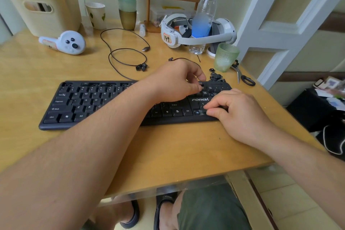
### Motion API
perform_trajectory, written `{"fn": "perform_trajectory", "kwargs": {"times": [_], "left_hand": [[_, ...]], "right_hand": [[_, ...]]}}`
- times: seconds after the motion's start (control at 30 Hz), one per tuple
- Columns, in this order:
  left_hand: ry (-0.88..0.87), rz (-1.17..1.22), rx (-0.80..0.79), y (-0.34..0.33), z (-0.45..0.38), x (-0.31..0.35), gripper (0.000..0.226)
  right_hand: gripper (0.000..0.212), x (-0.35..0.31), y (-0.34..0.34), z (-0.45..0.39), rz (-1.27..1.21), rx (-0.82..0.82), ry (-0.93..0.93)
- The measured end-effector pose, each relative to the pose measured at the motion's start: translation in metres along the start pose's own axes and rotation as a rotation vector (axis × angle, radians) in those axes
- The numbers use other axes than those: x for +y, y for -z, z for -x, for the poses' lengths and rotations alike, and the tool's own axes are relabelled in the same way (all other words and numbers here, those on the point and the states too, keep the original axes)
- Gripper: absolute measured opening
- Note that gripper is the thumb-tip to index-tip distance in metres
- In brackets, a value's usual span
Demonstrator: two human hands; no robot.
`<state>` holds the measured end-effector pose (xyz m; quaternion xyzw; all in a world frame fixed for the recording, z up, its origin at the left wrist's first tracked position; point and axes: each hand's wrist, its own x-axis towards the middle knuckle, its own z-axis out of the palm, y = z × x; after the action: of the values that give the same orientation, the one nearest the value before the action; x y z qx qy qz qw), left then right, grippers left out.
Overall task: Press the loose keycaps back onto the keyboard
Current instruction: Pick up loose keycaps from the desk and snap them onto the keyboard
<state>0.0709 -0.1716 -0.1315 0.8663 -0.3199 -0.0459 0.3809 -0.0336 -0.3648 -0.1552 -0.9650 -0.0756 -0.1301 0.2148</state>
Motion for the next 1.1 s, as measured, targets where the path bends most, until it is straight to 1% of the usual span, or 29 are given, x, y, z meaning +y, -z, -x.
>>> {"fn": "perform_trajectory", "kwargs": {"times": [0.07, 0.17, 0.3, 0.4, 0.47, 0.63, 0.9, 0.97, 1.03, 1.1], "left_hand": [[-0.011, -0.043, -0.015, 0.000, 0.000, 0.001, 0.019], [-0.032, -0.106, -0.032, -0.001, 0.000, 0.002, 0.020], [-0.061, -0.153, -0.127, -0.002, 0.003, 0.005, 0.017], [-0.070, -0.205, -0.198, -0.005, 0.003, 0.007, 0.014], [-0.072, -0.217, -0.214, -0.006, 0.003, 0.008, 0.011], [-0.072, -0.248, -0.225, -0.007, 0.003, 0.006, 0.009], [-0.081, -0.244, -0.214, -0.009, 0.002, 0.007, 0.007], [-0.076, -0.219, -0.195, -0.006, 0.002, 0.006, 0.008], [-0.067, -0.186, -0.144, -0.003, 0.001, 0.006, 0.009], [-0.065, -0.176, -0.093, 0.000, 0.000, 0.004, 0.013]], "right_hand": [[0.014, 0.001, 0.002, 0.003, 0.041, -0.004, 0.031], [0.015, 0.001, 0.002, 0.005, 0.066, 0.016, 0.022], [0.017, -0.003, 0.000, 0.004, 0.090, 0.031, 0.033], [0.020, -0.002, -0.001, 0.002, 0.148, 0.052, 0.113], [0.023, -0.001, -0.002, 0.000, 0.196, 0.054, 0.174], [0.025, -0.004, -0.006, 0.006, 0.275, 0.039, 0.228], [0.022, -0.005, -0.005, 0.012, 0.242, 0.029, 0.204], [0.023, -0.005, -0.001, 0.012, 0.224, 0.045, 0.177], [0.024, -0.004, 0.008, 0.009, 0.200, 0.079, 0.129], [0.019, -0.007, 0.016, 0.005, 0.183, 0.078, 0.061]]}}
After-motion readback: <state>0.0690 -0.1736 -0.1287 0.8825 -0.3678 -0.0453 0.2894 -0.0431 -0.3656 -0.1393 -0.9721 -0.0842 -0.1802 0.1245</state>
